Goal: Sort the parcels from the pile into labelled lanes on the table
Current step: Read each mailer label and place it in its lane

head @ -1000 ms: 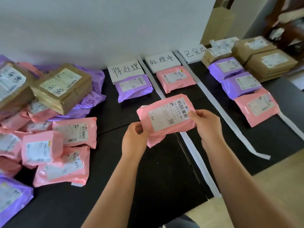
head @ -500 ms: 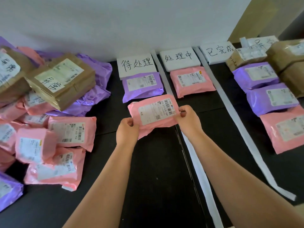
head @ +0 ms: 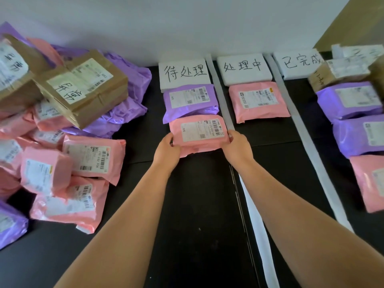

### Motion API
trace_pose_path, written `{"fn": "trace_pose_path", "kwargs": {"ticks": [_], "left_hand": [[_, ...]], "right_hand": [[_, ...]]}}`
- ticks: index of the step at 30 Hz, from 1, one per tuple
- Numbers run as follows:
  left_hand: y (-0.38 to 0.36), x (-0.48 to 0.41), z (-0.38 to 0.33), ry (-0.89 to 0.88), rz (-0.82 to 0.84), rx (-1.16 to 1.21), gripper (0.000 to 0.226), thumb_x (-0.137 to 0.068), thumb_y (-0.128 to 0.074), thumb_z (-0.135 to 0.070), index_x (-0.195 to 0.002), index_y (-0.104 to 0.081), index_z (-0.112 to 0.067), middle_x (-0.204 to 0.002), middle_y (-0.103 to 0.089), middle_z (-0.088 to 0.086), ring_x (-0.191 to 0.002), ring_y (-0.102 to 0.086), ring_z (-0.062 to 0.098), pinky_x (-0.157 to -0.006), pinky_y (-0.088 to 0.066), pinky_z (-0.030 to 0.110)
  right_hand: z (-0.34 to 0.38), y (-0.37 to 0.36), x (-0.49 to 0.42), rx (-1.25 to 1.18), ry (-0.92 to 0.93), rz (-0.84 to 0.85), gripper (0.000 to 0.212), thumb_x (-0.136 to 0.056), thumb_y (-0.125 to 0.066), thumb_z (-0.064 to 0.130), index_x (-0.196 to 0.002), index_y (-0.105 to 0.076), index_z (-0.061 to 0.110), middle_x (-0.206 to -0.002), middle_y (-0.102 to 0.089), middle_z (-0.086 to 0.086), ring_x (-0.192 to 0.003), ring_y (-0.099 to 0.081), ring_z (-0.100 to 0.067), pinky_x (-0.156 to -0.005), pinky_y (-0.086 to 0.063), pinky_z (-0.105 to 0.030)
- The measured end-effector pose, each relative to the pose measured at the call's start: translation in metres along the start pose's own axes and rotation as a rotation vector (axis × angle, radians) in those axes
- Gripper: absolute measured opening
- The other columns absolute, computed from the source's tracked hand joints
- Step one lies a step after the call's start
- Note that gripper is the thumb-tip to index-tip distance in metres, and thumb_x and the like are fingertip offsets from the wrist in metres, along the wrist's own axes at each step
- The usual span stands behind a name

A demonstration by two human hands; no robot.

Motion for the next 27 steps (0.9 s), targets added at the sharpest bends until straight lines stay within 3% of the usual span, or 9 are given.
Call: {"fn": "trace_pose_path", "kwargs": {"ticks": [3, 5, 8, 10, 12, 16, 20, 24, 27], "left_hand": [[0.001, 0.008, 0.004, 0.035, -0.006, 0.025, 0.049, -0.095, -0.048, -0.012, -0.143, -0.046, -0.02, -0.142, -0.054, 0.004, -0.119, -0.056, 0.02, -0.095, -0.047, 0.031], [0.005, 0.017, 0.006, 0.061, -0.026, 0.027, 0.059, -0.097, -0.05, -0.015, -0.153, -0.032, -0.02, -0.155, -0.039, 0.002, -0.137, -0.044, 0.021, -0.111, -0.039, 0.035], [0.014, 0.038, 0.012, 0.067, -0.073, 0.054, 0.057, -0.098, -0.052, -0.016, -0.153, -0.034, -0.023, -0.152, -0.043, 0.002, -0.128, -0.051, 0.018, -0.094, -0.043, 0.023], [0.025, 0.056, 0.018, 0.071, -0.122, 0.068, 0.054, -0.1, -0.05, -0.017, -0.151, -0.037, -0.026, -0.144, -0.052, -0.001, -0.105, -0.058, 0.008, -0.07, -0.041, 0.015], [0.039, 0.077, 0.025, 0.072, -0.182, 0.073, 0.05, -0.101, -0.049, -0.016, -0.149, -0.041, -0.026, -0.136, -0.053, -0.006, -0.09, -0.056, 0.002, -0.062, -0.038, 0.014], [0.07, 0.108, 0.048, 0.059, -0.276, 0.065, 0.042, -0.101, -0.049, -0.016, -0.141, -0.049, -0.026, -0.14, -0.054, 0.0, -0.102, -0.061, 0.016, -0.071, -0.046, 0.022], [0.108, 0.125, 0.078, 0.081, -0.361, 0.042, 0.036, -0.099, -0.047, -0.012, -0.131, -0.057, -0.025, -0.129, -0.059, 0.0, -0.093, -0.058, 0.015, -0.061, -0.037, 0.014], [0.152, 0.133, 0.111, 0.115, -0.374, 0.056, 0.038, -0.098, -0.042, -0.011, -0.127, -0.06, -0.027, -0.121, -0.061, -0.002, -0.094, -0.055, 0.019, -0.085, -0.045, 0.033], [0.192, 0.139, 0.136, 0.119, -0.361, 0.048, 0.043, -0.095, -0.041, -0.006, -0.127, -0.061, -0.025, -0.126, -0.063, -0.002, -0.107, -0.059, 0.021, -0.086, -0.046, 0.032]], "right_hand": [[-0.001, 0.003, 0.005, -0.005, 0.008, -0.015, 0.03, -0.092, -0.056, 0.032, -0.121, -0.058, 0.025, -0.11, -0.063, -0.002, -0.091, -0.065, -0.021, -0.086, -0.056, -0.049], [0.002, 0.011, 0.015, -0.033, 0.007, -0.038, 0.038, -0.094, -0.058, 0.026, -0.131, -0.054, 0.024, -0.121, -0.059, -0.003, -0.1, -0.063, -0.022, -0.088, -0.056, -0.045], [0.006, 0.019, 0.026, -0.056, 0.041, -0.088, 0.04, -0.096, -0.06, 0.019, -0.136, -0.052, 0.021, -0.13, -0.055, -0.004, -0.105, -0.061, -0.02, -0.085, -0.056, -0.036], [0.015, 0.02, 0.038, -0.078, 0.11, -0.114, 0.037, -0.097, -0.06, 0.018, -0.133, -0.055, 0.021, -0.131, -0.056, -0.004, -0.106, -0.062, -0.017, -0.083, -0.057, -0.032], [0.028, 0.018, 0.054, -0.103, 0.167, -0.103, 0.036, -0.098, -0.058, 0.016, -0.133, -0.055, 0.02, -0.133, -0.056, -0.003, -0.114, -0.06, -0.018, -0.087, -0.056, -0.032], [0.053, 0.001, 0.089, -0.127, 0.213, -0.036, 0.034, -0.1, -0.053, 0.016, -0.134, -0.055, 0.019, -0.14, -0.054, -0.003, -0.124, -0.054, -0.02, -0.086, -0.046, -0.026], [0.071, -0.028, 0.128, -0.112, 0.272, 0.039, 0.028, -0.103, -0.05, 0.022, -0.127, -0.06, 0.015, -0.127, -0.059, -0.001, -0.117, -0.055, -0.018, -0.083, -0.037, -0.024], [0.09, -0.067, 0.161, -0.138, 0.259, 0.108, 0.028, -0.1, -0.055, 0.024, -0.128, -0.061, 0.02, -0.119, -0.061, 0.005, -0.098, -0.052, -0.006, -0.081, -0.039, -0.022], [0.114, -0.105, 0.185, -0.148, 0.25, 0.138, 0.027, -0.098, -0.059, 0.029, -0.124, -0.063, 0.021, -0.115, -0.064, 0.007, -0.097, -0.056, -0.006, -0.078, -0.039, -0.022]]}}
Point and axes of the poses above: each hand's wrist, its own x-axis away from the middle knuckle, its own y-axis out of the back of the hand, z = x × y, the point moved 3 cm from there along -x, towards the middle knuckle
